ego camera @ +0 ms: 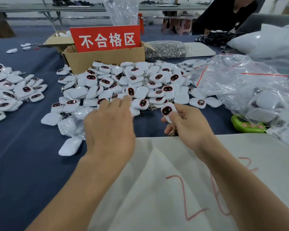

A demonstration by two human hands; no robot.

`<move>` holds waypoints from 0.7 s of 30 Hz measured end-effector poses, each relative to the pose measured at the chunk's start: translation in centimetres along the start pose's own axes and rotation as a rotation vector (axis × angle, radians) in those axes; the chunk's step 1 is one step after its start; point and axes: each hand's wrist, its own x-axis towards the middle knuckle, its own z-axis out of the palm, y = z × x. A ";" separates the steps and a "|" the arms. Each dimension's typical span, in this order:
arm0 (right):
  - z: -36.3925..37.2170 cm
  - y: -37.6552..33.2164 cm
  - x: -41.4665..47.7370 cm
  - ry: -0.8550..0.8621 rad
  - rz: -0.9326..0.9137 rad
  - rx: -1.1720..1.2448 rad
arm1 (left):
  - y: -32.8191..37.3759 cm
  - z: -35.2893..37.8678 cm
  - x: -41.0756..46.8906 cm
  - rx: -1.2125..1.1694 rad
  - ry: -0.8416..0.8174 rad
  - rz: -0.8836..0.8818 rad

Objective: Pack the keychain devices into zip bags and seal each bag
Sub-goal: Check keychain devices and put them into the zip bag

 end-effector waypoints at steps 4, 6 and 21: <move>0.1 -0.8 -0.1 0.133 -0.016 0.176 | -1.6 -0.2 0.2 -0.112 -0.162 -0.279; 0.2 -1.1 -0.3 0.110 -0.028 0.257 | -1.4 0.2 0.1 -0.269 -0.044 -0.298; 1.7 -2.5 -2.1 -0.196 -0.086 0.460 | 2.6 1.3 -1.7 -0.736 0.240 -0.102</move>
